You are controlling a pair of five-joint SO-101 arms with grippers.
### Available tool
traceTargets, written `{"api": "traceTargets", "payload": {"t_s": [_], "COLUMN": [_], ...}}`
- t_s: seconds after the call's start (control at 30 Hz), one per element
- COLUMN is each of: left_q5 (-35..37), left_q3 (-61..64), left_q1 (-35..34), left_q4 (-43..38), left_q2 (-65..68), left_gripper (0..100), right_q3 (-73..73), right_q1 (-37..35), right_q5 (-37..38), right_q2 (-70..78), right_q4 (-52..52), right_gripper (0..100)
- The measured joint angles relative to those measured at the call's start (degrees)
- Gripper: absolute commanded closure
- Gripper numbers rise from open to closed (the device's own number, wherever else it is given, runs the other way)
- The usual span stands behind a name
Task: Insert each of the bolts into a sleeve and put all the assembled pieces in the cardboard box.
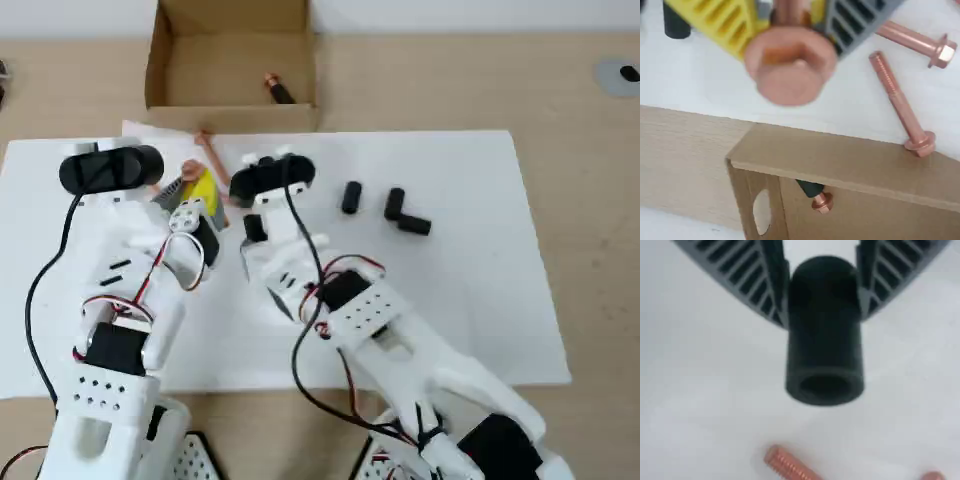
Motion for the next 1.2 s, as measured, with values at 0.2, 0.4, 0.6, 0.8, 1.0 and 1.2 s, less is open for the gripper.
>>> {"api": "traceTargets", "payload": {"t_s": [0.2, 0.4, 0.6, 0.8, 1.0, 1.2], "left_q5": [1.0, 1.1, 1.1, 1.1, 1.1, 1.1], "left_q3": [0.0, 0.0, 0.0, 0.0, -0.6, -8.8], "left_q1": [-2.3, -5.8, -5.8, -5.8, -5.8, -5.8], "left_q4": [-0.1, -0.1, -0.1, -0.1, -0.1, -2.6], "left_q2": [0.0, 0.0, 0.0, 0.0, 2.1, 12.4], "left_gripper": [99, 99, 99, 99, 99, 99], "right_q3": [0.0, 6.7, 17.9, 26.7, 27.0, 27.4], "right_q1": [0.0, 0.0, 0.7, 1.5, 1.5, 1.5], "right_q5": [0.0, 5.8, 21.6, 37.1, 38.5, 37.6], "right_q2": [0.4, 0.4, 0.4, 0.6, 0.6, 0.6], "right_q4": [-4.2, -17.8, -39.6, -62.2, -66.3, -66.4], "right_gripper": [98.7, 98.7, 98.7, 98.7, 98.7, 98.7]}}
